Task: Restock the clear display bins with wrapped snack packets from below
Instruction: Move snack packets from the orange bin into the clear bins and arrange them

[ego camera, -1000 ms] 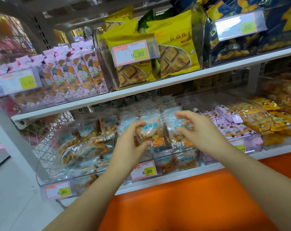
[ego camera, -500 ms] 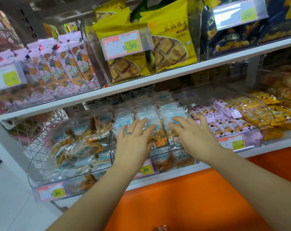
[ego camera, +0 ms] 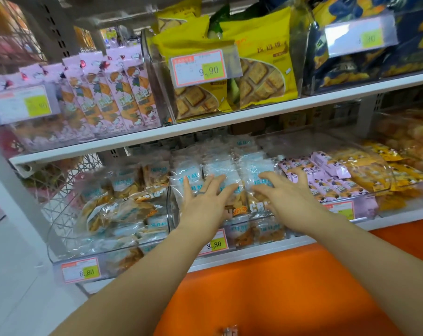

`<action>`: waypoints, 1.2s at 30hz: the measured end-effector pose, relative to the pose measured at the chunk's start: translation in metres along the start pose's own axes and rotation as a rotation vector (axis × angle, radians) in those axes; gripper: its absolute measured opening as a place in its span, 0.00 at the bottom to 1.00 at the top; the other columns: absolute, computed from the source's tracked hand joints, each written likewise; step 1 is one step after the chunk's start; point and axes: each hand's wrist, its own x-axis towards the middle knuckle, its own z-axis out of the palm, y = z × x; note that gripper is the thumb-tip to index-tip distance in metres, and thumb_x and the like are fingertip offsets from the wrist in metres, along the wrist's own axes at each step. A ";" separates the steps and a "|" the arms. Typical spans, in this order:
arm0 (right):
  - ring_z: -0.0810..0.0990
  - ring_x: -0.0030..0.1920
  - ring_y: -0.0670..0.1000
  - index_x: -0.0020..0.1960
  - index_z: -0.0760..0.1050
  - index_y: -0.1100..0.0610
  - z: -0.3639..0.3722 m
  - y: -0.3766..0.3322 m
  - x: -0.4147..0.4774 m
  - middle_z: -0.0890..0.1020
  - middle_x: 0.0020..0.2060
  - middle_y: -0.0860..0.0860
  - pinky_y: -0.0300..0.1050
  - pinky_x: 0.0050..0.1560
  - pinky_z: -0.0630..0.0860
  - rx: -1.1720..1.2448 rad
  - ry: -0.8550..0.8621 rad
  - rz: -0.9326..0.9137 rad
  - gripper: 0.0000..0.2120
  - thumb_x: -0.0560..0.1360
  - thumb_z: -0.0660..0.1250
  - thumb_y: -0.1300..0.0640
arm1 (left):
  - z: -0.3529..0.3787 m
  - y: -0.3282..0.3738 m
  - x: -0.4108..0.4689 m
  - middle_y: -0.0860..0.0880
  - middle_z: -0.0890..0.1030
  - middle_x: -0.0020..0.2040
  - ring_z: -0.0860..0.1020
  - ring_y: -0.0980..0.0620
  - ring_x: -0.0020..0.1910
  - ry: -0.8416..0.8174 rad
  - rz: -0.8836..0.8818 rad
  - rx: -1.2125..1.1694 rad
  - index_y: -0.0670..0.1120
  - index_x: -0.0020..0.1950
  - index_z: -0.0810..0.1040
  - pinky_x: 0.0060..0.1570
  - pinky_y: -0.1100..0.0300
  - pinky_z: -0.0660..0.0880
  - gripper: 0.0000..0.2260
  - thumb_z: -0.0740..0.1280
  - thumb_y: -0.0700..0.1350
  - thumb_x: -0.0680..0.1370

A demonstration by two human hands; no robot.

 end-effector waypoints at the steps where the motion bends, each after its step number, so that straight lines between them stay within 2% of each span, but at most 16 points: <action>1: 0.65 0.69 0.49 0.71 0.62 0.44 -0.005 -0.001 -0.003 0.58 0.73 0.48 0.59 0.68 0.41 0.022 0.006 0.008 0.26 0.77 0.63 0.61 | -0.003 -0.002 -0.002 0.51 0.45 0.79 0.50 0.49 0.78 0.010 0.009 -0.025 0.58 0.77 0.49 0.68 0.35 0.34 0.28 0.60 0.53 0.81; 3: 0.64 0.69 0.48 0.71 0.64 0.45 -0.017 -0.002 -0.007 0.59 0.73 0.46 0.57 0.70 0.44 0.077 0.031 0.035 0.20 0.80 0.59 0.57 | -0.007 -0.008 -0.010 0.51 0.45 0.79 0.48 0.49 0.78 0.090 0.016 -0.082 0.59 0.77 0.51 0.68 0.40 0.31 0.28 0.60 0.54 0.80; 5: 0.65 0.68 0.47 0.69 0.67 0.45 -0.028 -0.007 -0.010 0.63 0.71 0.45 0.53 0.69 0.45 0.119 0.057 0.038 0.17 0.81 0.57 0.53 | -0.008 -0.017 -0.021 0.50 0.50 0.79 0.50 0.49 0.78 0.219 0.020 -0.150 0.58 0.76 0.57 0.67 0.43 0.30 0.26 0.62 0.51 0.80; 7: 0.67 0.66 0.47 0.67 0.70 0.44 -0.037 -0.017 -0.011 0.68 0.68 0.44 0.49 0.67 0.47 0.146 0.075 0.006 0.15 0.80 0.58 0.52 | -0.008 -0.029 -0.033 0.48 0.62 0.75 0.64 0.46 0.73 0.338 0.032 -0.194 0.55 0.71 0.68 0.69 0.42 0.37 0.22 0.67 0.47 0.77; 9: 0.70 0.63 0.47 0.63 0.73 0.45 -0.042 -0.033 -0.008 0.73 0.62 0.43 0.46 0.64 0.48 0.178 0.091 -0.043 0.13 0.79 0.60 0.53 | -0.005 -0.046 -0.047 0.46 0.75 0.66 0.77 0.43 0.61 0.415 0.035 -0.193 0.52 0.61 0.78 0.67 0.38 0.49 0.18 0.74 0.43 0.72; 11: 0.72 0.61 0.47 0.61 0.75 0.47 -0.045 -0.054 -0.002 0.76 0.58 0.43 0.46 0.62 0.51 0.212 0.095 -0.090 0.12 0.79 0.62 0.53 | 0.000 -0.065 -0.063 0.47 0.79 0.59 0.80 0.44 0.55 0.427 0.009 -0.171 0.51 0.54 0.81 0.64 0.36 0.54 0.17 0.77 0.41 0.67; 13: 0.71 0.61 0.48 0.62 0.75 0.47 -0.044 -0.076 0.005 0.76 0.57 0.44 0.46 0.64 0.54 0.217 0.060 -0.136 0.13 0.79 0.61 0.53 | 0.003 -0.084 -0.081 0.49 0.80 0.56 0.81 0.45 0.53 0.431 -0.014 -0.159 0.51 0.51 0.82 0.64 0.35 0.57 0.16 0.78 0.41 0.66; 16: 0.72 0.60 0.49 0.63 0.74 0.48 -0.040 -0.110 0.017 0.77 0.57 0.45 0.49 0.66 0.64 0.241 0.003 -0.202 0.14 0.79 0.61 0.54 | 0.007 -0.112 -0.106 0.49 0.80 0.56 0.81 0.45 0.53 0.448 -0.049 -0.186 0.51 0.51 0.81 0.62 0.33 0.62 0.15 0.77 0.40 0.67; 19: 0.72 0.60 0.48 0.64 0.74 0.47 -0.036 -0.140 0.029 0.76 0.58 0.45 0.46 0.65 0.64 0.252 -0.018 -0.244 0.14 0.79 0.61 0.54 | 0.014 -0.138 -0.123 0.49 0.80 0.57 0.80 0.44 0.54 0.485 -0.099 -0.202 0.50 0.51 0.81 0.62 0.33 0.64 0.13 0.76 0.40 0.69; 22: 0.71 0.62 0.48 0.68 0.70 0.49 -0.032 -0.170 0.042 0.72 0.64 0.45 0.46 0.66 0.65 0.284 -0.013 -0.270 0.18 0.79 0.62 0.55 | 0.024 -0.156 -0.134 0.47 0.81 0.53 0.80 0.42 0.54 0.497 -0.170 -0.216 0.49 0.50 0.83 0.62 0.32 0.67 0.10 0.69 0.43 0.70; 24: 0.69 0.65 0.50 0.71 0.65 0.49 -0.029 -0.188 0.055 0.70 0.66 0.46 0.47 0.65 0.67 0.288 0.016 -0.279 0.22 0.78 0.63 0.55 | 0.027 -0.161 -0.135 0.46 0.81 0.52 0.80 0.41 0.55 0.469 -0.207 -0.212 0.49 0.50 0.83 0.61 0.32 0.67 0.10 0.71 0.41 0.69; 26: 0.68 0.66 0.51 0.72 0.63 0.50 -0.025 -0.204 0.070 0.68 0.68 0.48 0.48 0.66 0.66 0.282 0.057 -0.273 0.24 0.78 0.63 0.54 | 0.029 -0.164 -0.133 0.46 0.81 0.52 0.80 0.41 0.55 0.420 -0.245 -0.203 0.49 0.50 0.83 0.60 0.32 0.67 0.14 0.77 0.40 0.66; 29: 0.67 0.67 0.53 0.73 0.61 0.51 -0.018 -0.217 0.092 0.67 0.69 0.49 0.50 0.66 0.64 0.232 0.080 -0.227 0.24 0.78 0.62 0.55 | 0.029 -0.171 -0.132 0.46 0.79 0.57 0.78 0.41 0.59 0.356 -0.285 -0.210 0.50 0.54 0.82 0.63 0.34 0.63 0.16 0.77 0.41 0.67; 32: 0.71 0.62 0.55 0.68 0.69 0.52 -0.014 -0.221 0.107 0.73 0.64 0.50 0.49 0.61 0.66 0.189 0.070 -0.204 0.19 0.78 0.62 0.58 | 0.034 -0.176 -0.136 0.48 0.74 0.66 0.68 0.44 0.70 0.317 -0.299 -0.224 0.52 0.60 0.80 0.68 0.34 0.55 0.15 0.72 0.47 0.74; 34: 0.76 0.55 0.53 0.59 0.76 0.52 -0.017 -0.219 0.113 0.77 0.55 0.50 0.47 0.54 0.71 0.234 0.058 -0.174 0.13 0.75 0.66 0.58 | 0.035 -0.178 -0.138 0.50 0.71 0.70 0.62 0.46 0.73 0.306 -0.289 -0.215 0.53 0.65 0.76 0.70 0.36 0.52 0.17 0.69 0.49 0.76; 36: 0.77 0.48 0.48 0.53 0.78 0.53 -0.024 -0.216 0.116 0.77 0.48 0.47 0.43 0.49 0.73 0.319 0.017 -0.162 0.10 0.73 0.72 0.56 | 0.035 -0.179 -0.139 0.51 0.67 0.72 0.58 0.48 0.75 0.279 -0.295 -0.202 0.55 0.71 0.69 0.72 0.38 0.48 0.21 0.65 0.52 0.78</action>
